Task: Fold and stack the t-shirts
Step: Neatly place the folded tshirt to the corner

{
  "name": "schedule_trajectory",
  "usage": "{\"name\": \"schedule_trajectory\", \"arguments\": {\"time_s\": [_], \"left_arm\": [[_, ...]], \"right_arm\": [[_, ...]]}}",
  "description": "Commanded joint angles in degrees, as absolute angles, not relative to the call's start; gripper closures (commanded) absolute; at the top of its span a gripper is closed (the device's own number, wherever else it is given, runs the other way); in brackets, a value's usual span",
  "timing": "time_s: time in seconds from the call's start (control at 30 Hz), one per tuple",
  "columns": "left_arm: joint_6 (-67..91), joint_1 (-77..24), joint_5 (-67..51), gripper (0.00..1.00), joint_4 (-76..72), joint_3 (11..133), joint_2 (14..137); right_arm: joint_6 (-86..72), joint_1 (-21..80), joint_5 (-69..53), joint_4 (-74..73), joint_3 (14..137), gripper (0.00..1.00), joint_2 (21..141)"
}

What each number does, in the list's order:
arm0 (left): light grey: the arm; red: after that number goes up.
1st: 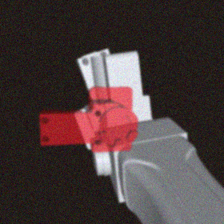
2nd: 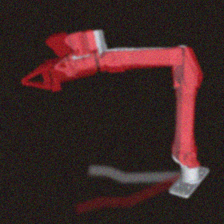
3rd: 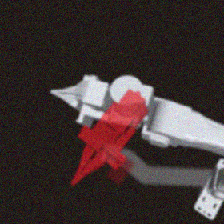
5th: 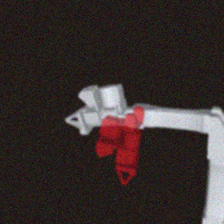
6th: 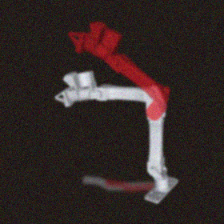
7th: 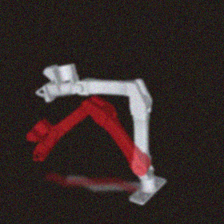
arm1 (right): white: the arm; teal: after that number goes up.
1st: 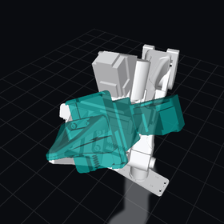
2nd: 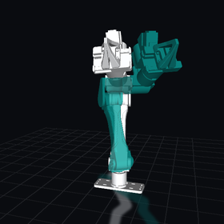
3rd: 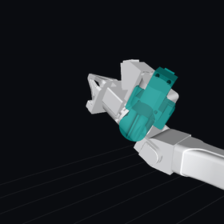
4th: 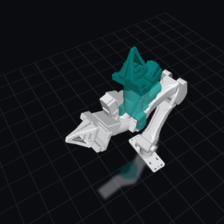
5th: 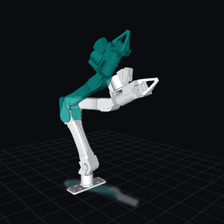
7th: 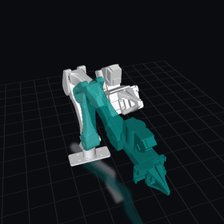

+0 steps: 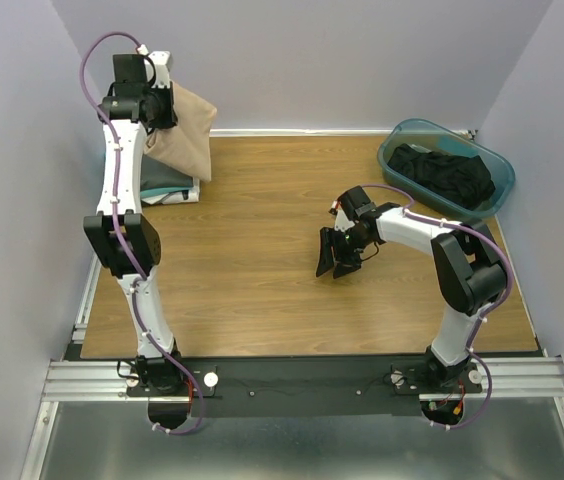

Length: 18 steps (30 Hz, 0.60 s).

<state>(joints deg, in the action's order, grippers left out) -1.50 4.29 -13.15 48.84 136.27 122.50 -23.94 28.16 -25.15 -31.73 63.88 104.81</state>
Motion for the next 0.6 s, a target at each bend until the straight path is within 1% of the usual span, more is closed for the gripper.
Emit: {"name": "schedule_trajectory", "arguments": {"time_s": [0.0,0.33,0.57], "left_arm": [[-0.35,5.89,-17.66,1.0,46.32,137.11,119.27],[-0.26,9.14,-18.89,1.0,45.79,133.42,118.56],[-0.26,11.77,-21.53,1.0,44.56,133.07,121.63]], "right_arm": [[-23.64,28.48,-24.96,-32.61,62.31,0.37,104.5],[-24.17,28.48,-24.79,-32.61,61.96,0.37,104.24],[-24.35,28.48,-24.61,-32.52,61.61,0.37,103.89]]}}
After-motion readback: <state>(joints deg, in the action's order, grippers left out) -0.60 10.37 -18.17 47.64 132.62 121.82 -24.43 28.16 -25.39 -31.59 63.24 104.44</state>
